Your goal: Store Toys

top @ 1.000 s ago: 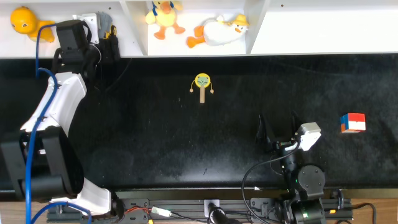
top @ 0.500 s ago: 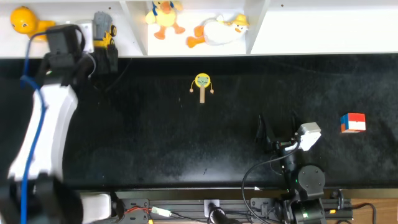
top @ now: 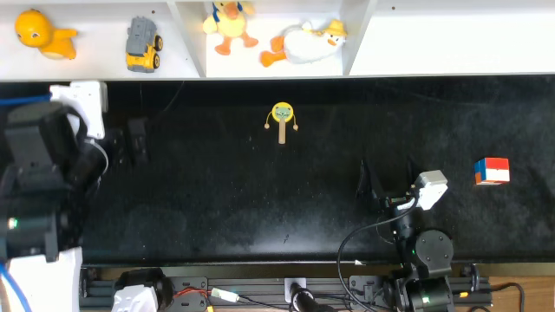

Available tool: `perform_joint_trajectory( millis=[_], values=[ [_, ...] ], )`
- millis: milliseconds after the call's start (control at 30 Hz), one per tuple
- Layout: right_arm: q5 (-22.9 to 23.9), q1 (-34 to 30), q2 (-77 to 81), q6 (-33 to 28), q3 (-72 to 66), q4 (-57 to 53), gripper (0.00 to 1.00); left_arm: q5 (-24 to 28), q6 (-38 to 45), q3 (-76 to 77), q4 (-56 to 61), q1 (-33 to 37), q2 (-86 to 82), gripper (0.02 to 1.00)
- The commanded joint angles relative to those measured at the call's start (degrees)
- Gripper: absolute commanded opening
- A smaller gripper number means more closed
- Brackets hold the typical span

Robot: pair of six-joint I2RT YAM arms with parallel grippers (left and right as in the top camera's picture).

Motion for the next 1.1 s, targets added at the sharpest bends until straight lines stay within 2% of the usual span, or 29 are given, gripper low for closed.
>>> perform_joint_trajectory(
  millis=[33,200,400,533,700,933,1100],
  values=[
    [0.46,0.22,-0.39,0.44,-0.74,0.26,0.996,0.31,-0.42,0.68,-1.62,0.22,-1.77,0.998],
    [0.46,0.22,-0.39,0.46,-0.74,0.26,0.996,0.33,-0.42,0.68,-1.9,0.22,-0.9,0.998],
    [0.46,0.22,-0.39,0.44,-0.74,0.26,0.996,0.35,-0.42,0.55,-9.77,-0.37,0.22,0.998],
    [0.46,0.22,-0.39,0.46,-0.74,0.28,0.996,1.31,-0.46,-0.02,-9.11,-0.66,-2.69,0.998],
    [0.46,0.22,-0.39,0.46,-0.74,0.26,0.993,0.24,-0.44,-5.75,-1.42,-0.63,-12.2,0.998],
    [0.46,0.22,-0.39,0.44,-0.74,0.28,0.998,-0.11,-0.5,-27.15,15.63,-0.63,-29.51,0.998],
    [0.46,0.22,-0.39,0.46,-0.74,0.28,0.996,-0.2,-6.14,-43.25,28.22,-0.66,-40.13,0.998]
  ],
)
